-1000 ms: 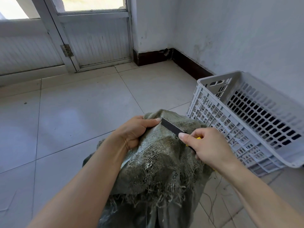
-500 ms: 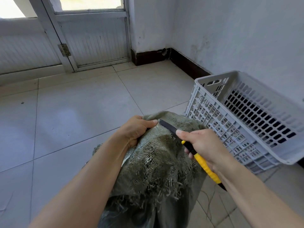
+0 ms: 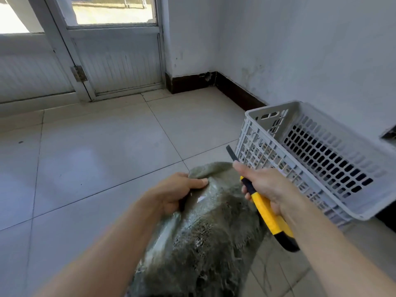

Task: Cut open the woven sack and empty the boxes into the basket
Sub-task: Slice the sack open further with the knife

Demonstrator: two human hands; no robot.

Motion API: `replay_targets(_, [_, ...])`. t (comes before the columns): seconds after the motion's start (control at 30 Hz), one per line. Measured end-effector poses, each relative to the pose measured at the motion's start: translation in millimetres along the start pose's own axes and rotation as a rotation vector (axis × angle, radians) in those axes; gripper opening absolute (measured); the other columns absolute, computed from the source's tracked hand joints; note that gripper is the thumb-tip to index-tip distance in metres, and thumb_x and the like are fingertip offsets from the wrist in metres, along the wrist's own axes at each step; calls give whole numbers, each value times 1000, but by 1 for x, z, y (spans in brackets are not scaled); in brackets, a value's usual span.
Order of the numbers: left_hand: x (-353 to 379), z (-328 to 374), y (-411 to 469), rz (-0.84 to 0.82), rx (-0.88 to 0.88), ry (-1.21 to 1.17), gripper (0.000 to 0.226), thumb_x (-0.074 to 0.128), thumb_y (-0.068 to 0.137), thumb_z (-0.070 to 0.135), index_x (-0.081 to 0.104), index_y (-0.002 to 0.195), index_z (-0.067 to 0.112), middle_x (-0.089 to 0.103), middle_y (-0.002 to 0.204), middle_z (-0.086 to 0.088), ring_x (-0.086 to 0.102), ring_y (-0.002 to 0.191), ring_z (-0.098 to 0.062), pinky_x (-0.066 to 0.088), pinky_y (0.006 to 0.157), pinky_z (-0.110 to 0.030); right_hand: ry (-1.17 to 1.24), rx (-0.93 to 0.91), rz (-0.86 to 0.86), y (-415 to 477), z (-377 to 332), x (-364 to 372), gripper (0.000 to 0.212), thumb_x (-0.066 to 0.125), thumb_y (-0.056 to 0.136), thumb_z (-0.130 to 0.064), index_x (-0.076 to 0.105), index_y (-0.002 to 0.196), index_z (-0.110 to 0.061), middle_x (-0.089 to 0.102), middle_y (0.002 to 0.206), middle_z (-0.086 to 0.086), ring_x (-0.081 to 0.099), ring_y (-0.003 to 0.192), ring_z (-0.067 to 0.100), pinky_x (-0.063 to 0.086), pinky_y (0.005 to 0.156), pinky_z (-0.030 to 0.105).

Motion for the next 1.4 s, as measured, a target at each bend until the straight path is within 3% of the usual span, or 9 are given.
replay_targets(0.23, [9,5,-5,-110,-64,-141,20,49,90,13,60,74,7,61,56,-5,56,44,-12,47,47,-20,-49,-280,-117,-12,-29,19,31,72,76,-1,61,102,-14,59,83,2,51,44,10,47,47,22])
replay_targets(0.43, [21,12,-12,-346,53,-88,13,59,86,10,65,95,3,72,85,-11,70,73,-20,58,70,-28,-189,-192,-328,-19,-18,39,27,74,75,1,65,97,-12,61,74,3,52,48,8,45,44,18])
replay_targets(0.57, [3,9,-13,-216,42,224,8,70,79,7,68,83,1,72,75,-9,68,66,-20,57,64,-28,-220,-174,-232,-11,-17,30,21,75,72,6,64,83,-8,59,57,4,49,42,10,44,40,17])
replay_targets(0.77, [-42,6,-16,-72,-16,685,13,79,69,16,73,80,18,73,80,-7,69,70,-21,59,74,-36,-215,-197,106,19,-14,-23,21,70,74,10,61,76,-9,61,69,11,52,49,15,45,44,19])
replay_targets(0.93, [-44,8,-16,-111,-5,390,9,69,78,3,70,84,9,70,75,-9,68,64,-20,59,63,-30,-457,-360,265,20,-21,-31,30,77,74,-21,59,96,-14,64,93,11,64,77,32,56,72,45])
replay_targets(1.03, [-43,9,-13,-70,0,289,17,56,81,-5,67,77,7,66,68,-12,64,56,-21,58,56,-29,-443,-478,225,1,-40,-19,30,72,80,-39,59,95,-17,63,91,5,62,73,25,55,69,38])
replay_targets(1.13, [-43,8,-11,-35,-13,229,25,56,81,-2,65,60,9,62,57,-11,60,45,-19,54,50,-26,-315,-481,69,-15,-46,1,17,73,81,-25,62,87,-15,60,81,4,57,60,16,48,48,17])
replay_targets(1.23, [-33,7,-12,-108,-6,177,11,70,75,8,71,65,8,70,64,-11,67,53,-19,57,55,-27,-307,-440,-76,-18,-36,27,21,77,76,-15,64,94,-16,63,87,3,58,66,13,47,48,18])
replay_targets(1.4, [-28,5,-10,-124,-6,63,12,62,81,-2,70,76,5,72,68,-11,69,56,-21,59,55,-31,-382,-356,-238,-12,-19,53,33,74,78,-7,61,107,-17,64,96,3,58,66,14,51,52,23])
Point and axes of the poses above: each hand's wrist, its own y-axis towards the middle knuckle, its own x-axis out of the palm, z = x × y, the point moved 6 cm from there along y, towards the middle knuckle
